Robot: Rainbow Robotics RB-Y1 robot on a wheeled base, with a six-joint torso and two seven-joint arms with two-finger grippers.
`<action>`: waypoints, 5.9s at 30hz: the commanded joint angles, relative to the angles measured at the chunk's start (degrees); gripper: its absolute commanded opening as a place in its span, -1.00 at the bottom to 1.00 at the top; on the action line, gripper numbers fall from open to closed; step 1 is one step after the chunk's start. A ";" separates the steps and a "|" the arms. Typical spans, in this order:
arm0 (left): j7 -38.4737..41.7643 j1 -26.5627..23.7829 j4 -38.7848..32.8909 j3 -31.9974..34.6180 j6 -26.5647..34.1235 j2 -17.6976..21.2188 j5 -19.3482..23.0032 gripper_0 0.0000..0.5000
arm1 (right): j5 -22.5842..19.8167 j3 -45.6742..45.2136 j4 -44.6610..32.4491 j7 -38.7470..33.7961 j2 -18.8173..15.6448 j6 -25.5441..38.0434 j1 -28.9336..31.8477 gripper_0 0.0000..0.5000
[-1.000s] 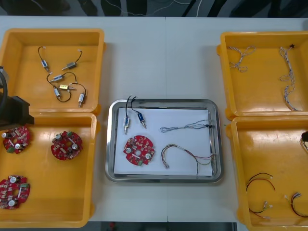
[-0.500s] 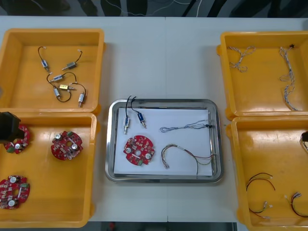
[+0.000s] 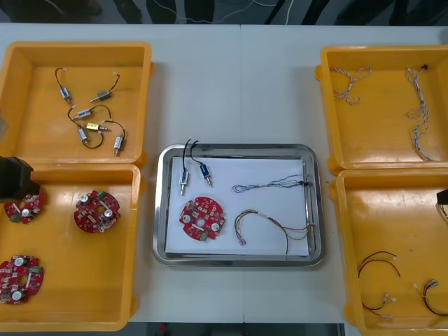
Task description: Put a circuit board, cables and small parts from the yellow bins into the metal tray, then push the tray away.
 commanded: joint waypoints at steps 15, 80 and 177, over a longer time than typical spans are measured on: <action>-2.37 0.94 -1.70 2.14 -1.19 2.70 0.38 1.00 | -4.21 22.32 -6.54 -5.53 -1.78 1.19 -16.64 1.00; -2.37 0.94 -1.70 2.14 -1.19 2.70 0.38 1.00 | 20.14 81.38 5.41 18.46 19.84 -4.05 -30.97 1.00; -2.37 0.94 -1.70 2.14 -1.19 2.70 0.38 1.00 | 33.41 92.72 8.31 14.42 12.54 -11.87 -42.83 -1.00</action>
